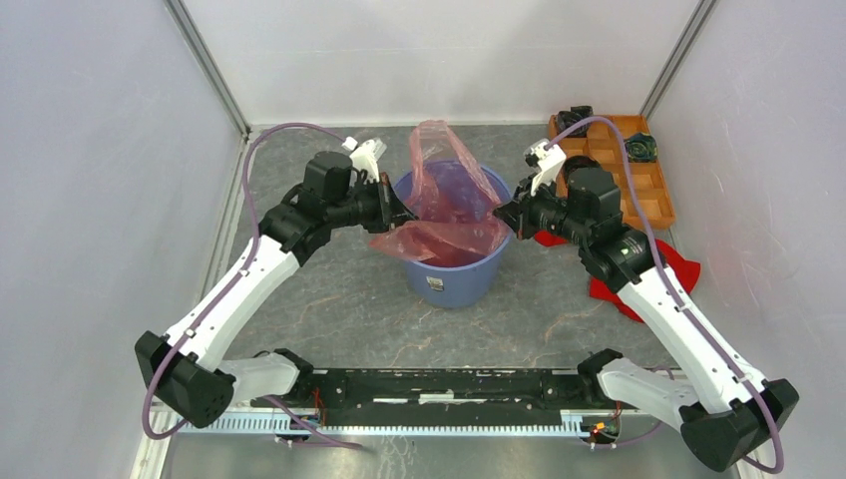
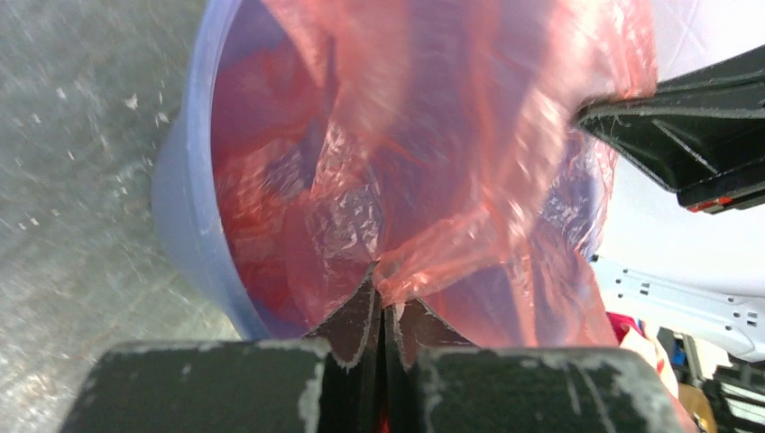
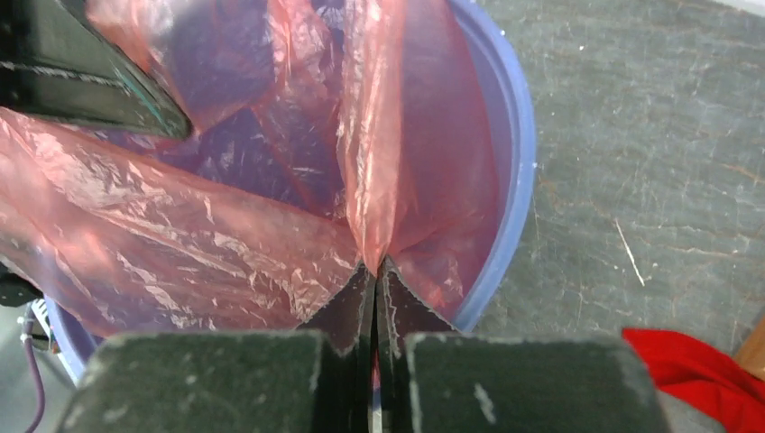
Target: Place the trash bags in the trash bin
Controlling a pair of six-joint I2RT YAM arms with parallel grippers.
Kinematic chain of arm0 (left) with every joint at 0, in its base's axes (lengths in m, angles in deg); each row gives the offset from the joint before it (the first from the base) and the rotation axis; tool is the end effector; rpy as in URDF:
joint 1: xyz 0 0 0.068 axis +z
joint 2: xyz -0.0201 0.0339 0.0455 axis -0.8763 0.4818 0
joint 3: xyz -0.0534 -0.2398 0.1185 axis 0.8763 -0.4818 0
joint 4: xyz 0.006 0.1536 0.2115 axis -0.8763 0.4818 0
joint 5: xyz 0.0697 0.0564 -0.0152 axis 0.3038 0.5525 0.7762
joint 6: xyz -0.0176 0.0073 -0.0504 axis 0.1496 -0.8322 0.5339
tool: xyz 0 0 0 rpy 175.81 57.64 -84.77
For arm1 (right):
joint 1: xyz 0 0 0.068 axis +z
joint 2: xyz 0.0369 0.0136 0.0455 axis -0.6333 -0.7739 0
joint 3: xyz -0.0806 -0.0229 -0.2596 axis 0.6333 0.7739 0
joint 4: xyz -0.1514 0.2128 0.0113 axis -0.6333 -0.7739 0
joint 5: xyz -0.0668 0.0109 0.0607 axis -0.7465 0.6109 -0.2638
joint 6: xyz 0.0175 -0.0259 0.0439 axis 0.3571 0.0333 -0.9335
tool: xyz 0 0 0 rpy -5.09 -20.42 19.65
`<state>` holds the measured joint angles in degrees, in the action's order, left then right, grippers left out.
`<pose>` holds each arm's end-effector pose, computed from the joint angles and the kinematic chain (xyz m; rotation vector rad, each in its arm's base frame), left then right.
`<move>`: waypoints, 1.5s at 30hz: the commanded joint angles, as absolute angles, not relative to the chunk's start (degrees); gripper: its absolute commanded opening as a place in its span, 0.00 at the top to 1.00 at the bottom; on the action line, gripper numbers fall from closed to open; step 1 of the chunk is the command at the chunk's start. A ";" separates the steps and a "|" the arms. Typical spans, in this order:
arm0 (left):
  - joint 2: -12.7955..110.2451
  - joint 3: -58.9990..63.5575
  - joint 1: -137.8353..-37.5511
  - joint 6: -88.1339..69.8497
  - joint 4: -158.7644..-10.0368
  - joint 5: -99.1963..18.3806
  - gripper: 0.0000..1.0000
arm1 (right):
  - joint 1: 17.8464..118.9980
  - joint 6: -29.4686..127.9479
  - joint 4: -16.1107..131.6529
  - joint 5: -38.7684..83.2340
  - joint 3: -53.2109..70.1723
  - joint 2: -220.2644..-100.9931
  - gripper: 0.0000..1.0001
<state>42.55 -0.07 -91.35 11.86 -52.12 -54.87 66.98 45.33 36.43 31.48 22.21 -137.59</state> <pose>0.2212 -0.1444 0.3702 0.2120 2.2183 -1.0505 0.1929 0.1130 0.3804 -0.4898 1.8766 0.7306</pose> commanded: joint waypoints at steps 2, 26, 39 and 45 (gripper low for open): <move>38.94 -0.21 -91.26 14.29 -57.16 -52.81 0.97 | 67.03 45.37 37.52 30.33 22.32 -137.41 1.00; 30.45 0.51 -90.94 12.10 -52.55 -43.14 0.91 | 66.96 49.65 19.01 7.27 12.39 -130.95 0.48; 30.30 -0.61 -90.95 14.56 -55.60 -48.94 0.92 | 66.90 15.01 31.95 30.20 22.68 -117.46 0.03; 30.45 -0.52 -90.94 15.02 -56.17 -49.77 0.92 | 66.97 8.08 30.63 23.25 25.24 -113.91 0.02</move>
<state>31.05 -0.75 -91.17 12.80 -52.91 -47.59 66.93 16.07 28.70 26.36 24.78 -115.60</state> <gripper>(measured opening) 0.087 0.972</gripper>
